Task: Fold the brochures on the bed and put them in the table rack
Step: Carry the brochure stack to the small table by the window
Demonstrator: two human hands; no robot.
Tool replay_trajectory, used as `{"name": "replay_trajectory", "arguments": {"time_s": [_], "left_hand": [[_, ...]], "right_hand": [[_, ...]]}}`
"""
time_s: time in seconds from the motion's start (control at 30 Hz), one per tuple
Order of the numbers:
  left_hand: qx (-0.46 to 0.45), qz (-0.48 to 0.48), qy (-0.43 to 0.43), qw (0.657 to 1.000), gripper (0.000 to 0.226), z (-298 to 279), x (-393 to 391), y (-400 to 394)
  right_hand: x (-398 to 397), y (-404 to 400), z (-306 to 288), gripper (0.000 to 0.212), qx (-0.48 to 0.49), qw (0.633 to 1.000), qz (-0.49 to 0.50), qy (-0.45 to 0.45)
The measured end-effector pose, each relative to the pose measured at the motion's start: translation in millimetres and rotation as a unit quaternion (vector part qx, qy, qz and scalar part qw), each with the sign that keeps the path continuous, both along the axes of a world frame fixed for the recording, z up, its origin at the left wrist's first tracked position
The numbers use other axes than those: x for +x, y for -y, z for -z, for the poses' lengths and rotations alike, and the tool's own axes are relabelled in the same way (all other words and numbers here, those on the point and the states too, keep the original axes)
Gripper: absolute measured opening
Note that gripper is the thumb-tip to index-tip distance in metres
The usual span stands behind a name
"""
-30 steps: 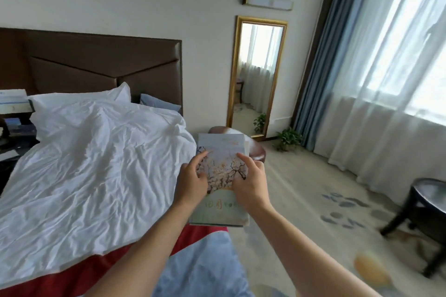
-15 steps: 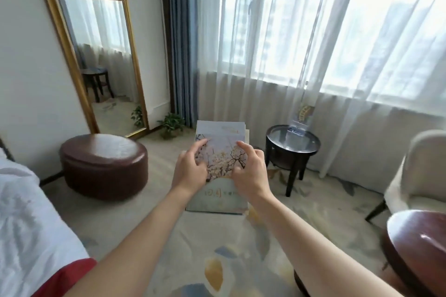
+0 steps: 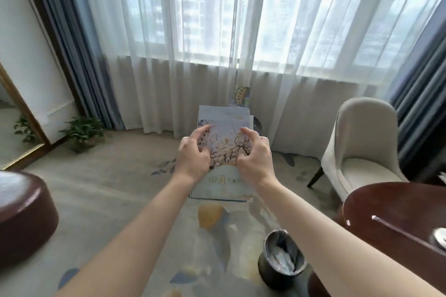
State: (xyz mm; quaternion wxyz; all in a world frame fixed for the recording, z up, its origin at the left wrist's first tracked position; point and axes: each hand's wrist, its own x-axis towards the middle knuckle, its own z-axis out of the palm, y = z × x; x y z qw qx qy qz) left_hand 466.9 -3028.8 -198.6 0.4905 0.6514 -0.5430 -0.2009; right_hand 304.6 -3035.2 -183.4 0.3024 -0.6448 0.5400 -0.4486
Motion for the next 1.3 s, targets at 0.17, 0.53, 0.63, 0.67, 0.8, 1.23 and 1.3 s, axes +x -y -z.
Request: {"name": "replay_trajectory", "arguments": {"time_s": [0.17,0.53,0.63,0.67,0.8,1.23,1.3], "left_hand": [[0.024,0.021,0.021,0.999,0.056,15.3,-13.6,98.3],[0.055,0.038,0.034,0.997,0.058,6.3,-34.6,321.2],[0.063,0.035,0.038,0.997,0.057,5.7,-25.6,379.9],[0.063,0.032,0.044,0.997,0.057,6.5,-21.1,401.6],[0.062,0.032,0.067,0.995,0.057,16.2,1.4,488.8],[0.117,0.103,0.132,0.979,0.057,54.7,41.8,749.8],[0.141,0.110,0.135,0.975,0.057,71.0,41.1,789.2]], "right_hand": [[-14.0,93.2,14.2,0.064,0.014,1.000,0.024,-0.006],[-36.8,327.9,18.9,0.066,0.026,0.999,0.020,-0.028],[-26.8,385.6,17.1,0.066,0.026,0.999,0.015,-0.028],[-22.4,406.1,17.9,0.066,0.023,0.999,0.014,-0.026],[-0.3,491.9,26.7,0.064,0.023,0.999,0.019,-0.027],[31.9,733.0,65.0,0.065,0.086,0.994,0.057,-0.030],[31.8,768.7,81.9,0.064,0.100,0.992,0.065,-0.032]]}}
